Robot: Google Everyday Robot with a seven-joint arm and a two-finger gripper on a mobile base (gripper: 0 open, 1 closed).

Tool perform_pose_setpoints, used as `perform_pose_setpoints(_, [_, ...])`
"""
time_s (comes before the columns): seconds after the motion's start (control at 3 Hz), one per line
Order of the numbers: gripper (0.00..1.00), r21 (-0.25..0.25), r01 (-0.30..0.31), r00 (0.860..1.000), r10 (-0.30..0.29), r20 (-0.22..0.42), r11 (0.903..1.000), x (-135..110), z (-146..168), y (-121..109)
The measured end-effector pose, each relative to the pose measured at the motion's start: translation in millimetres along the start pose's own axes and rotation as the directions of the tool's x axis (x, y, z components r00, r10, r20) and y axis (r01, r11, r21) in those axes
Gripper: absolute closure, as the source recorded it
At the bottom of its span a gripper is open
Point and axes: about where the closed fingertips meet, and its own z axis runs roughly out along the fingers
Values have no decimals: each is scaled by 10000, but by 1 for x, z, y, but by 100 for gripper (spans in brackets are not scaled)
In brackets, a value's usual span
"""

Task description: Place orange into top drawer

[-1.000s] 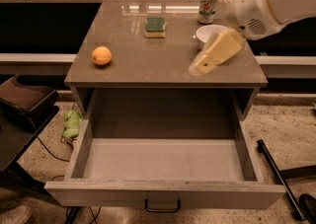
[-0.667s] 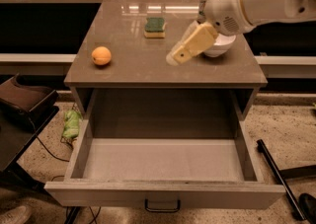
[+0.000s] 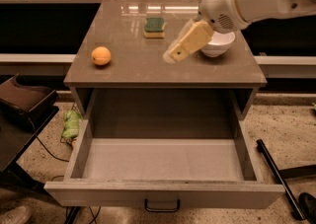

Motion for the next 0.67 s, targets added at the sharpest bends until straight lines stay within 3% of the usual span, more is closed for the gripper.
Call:
perform_pose_setpoints(0.33, [0, -478, -2, 9997, -9, -226, 9989, -4, 53, -7])
perform_pose_setpoints(0.67, [0, -1035, -34, 10000, 37, 29, 9946, -14, 121, -10])
